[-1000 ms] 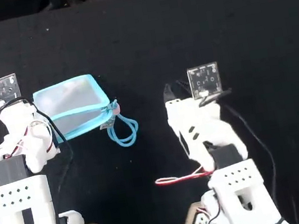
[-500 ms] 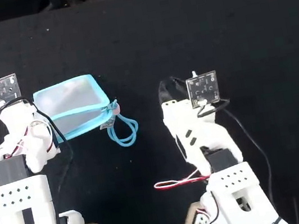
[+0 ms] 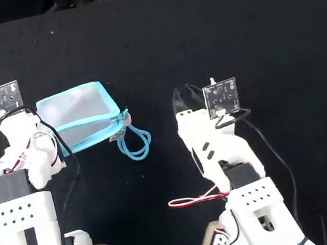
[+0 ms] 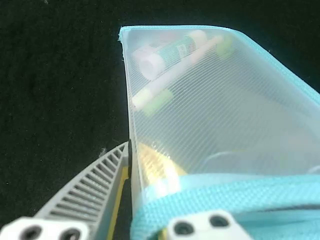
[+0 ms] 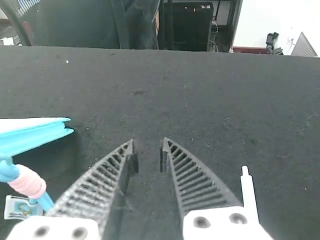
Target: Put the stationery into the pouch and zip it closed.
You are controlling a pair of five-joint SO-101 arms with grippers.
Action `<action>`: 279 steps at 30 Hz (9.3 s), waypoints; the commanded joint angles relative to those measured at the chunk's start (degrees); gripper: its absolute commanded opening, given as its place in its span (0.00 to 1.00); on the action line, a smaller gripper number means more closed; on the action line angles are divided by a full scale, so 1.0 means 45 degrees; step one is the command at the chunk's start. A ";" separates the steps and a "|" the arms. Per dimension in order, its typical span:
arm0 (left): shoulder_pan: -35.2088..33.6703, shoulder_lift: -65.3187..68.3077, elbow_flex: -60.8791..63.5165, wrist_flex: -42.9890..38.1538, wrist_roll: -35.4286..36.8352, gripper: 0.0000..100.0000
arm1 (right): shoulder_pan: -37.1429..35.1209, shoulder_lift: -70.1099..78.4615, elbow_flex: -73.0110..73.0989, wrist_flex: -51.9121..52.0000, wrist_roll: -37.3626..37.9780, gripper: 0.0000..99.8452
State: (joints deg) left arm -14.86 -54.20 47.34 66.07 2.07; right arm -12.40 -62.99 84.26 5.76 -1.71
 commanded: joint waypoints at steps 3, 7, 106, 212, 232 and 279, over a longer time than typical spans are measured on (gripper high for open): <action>-0.0029 0.0020 0.0068 -0.0078 0.0078 0.04 | 0.1133 -0.0322 -0.0205 -0.0274 0.0000 0.09; -0.0029 0.0020 0.0068 -0.0078 0.0078 0.04 | 0.1348 -0.0322 -0.0518 0.0215 -0.0098 0.09; -0.0029 0.0078 0.0088 -0.0078 0.0078 0.04 | 0.3966 1.8667 -1.9038 1.0803 -0.1817 0.09; 0.0596 0.0020 0.0772 -0.0840 0.0059 0.04 | 0.1192 0.4581 -1.2806 1.4105 0.1641 0.01; 0.0596 0.0020 0.0791 -0.0801 0.0059 0.04 | 0.1250 1.4291 -1.6420 1.4398 0.1602 0.02; 0.0498 0.0020 0.0772 -0.0781 0.0059 0.04 | 0.1387 2.0913 -2.0464 1.5082 0.2852 0.13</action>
State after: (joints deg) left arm -13.10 -54.37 50.51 62.29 2.07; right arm -6.24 30.46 -3.38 71.78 10.59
